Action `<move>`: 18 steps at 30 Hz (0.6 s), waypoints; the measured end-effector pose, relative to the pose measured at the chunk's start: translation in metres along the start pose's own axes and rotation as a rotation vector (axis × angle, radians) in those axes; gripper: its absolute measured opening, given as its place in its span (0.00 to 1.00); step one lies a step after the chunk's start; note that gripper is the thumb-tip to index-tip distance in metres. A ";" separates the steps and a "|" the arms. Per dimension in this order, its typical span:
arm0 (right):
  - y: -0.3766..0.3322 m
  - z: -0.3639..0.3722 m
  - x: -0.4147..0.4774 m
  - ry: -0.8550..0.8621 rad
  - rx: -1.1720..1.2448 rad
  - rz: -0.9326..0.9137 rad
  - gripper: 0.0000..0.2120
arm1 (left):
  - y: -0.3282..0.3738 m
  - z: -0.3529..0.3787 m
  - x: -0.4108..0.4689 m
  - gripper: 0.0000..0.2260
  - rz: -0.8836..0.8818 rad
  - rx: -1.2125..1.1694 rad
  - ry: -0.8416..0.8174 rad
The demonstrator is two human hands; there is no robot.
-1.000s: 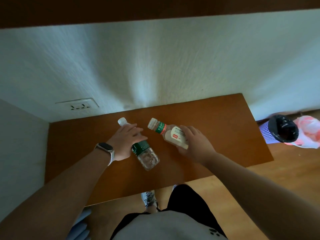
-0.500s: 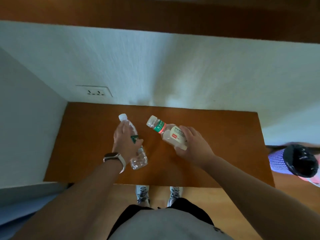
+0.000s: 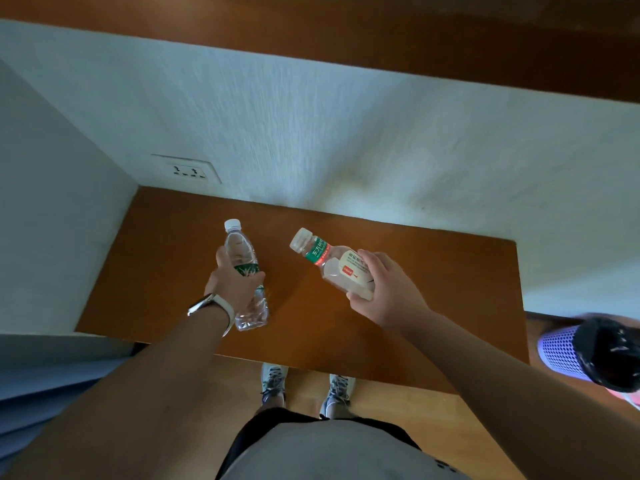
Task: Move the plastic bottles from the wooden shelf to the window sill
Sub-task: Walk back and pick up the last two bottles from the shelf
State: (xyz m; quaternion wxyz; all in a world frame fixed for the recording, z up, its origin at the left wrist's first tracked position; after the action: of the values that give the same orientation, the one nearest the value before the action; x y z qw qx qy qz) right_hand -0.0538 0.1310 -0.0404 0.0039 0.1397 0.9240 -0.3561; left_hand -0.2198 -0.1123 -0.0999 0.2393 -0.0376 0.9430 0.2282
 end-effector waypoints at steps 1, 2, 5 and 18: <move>0.001 -0.001 -0.001 -0.003 0.005 -0.004 0.38 | 0.001 -0.001 -0.001 0.39 -0.010 -0.003 0.000; 0.002 -0.002 -0.001 -0.008 0.007 -0.005 0.38 | 0.002 -0.001 -0.002 0.38 -0.021 -0.016 -0.001; 0.004 -0.006 -0.001 -0.008 0.006 -0.011 0.38 | 0.001 0.001 -0.012 0.36 -0.025 -0.096 0.011; -0.001 -0.012 0.017 -0.013 0.069 -0.160 0.38 | 0.025 -0.006 -0.079 0.30 0.063 -0.279 0.211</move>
State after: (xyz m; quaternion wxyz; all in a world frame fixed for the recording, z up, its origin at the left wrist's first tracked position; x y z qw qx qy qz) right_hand -0.0691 0.1428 -0.0326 -0.0233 0.0634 0.9193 -0.3877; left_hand -0.1566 -0.0959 -0.0482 0.1241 -0.0645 0.9227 0.3592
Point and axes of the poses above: each hand's wrist, its own x-axis towards the middle knuckle, its own z-axis out of the palm, y = z × x, the point moved 1 cm from there along x, towards the middle knuckle, and after that the axes turned 9 degrees about x, right-handed, at the moved point
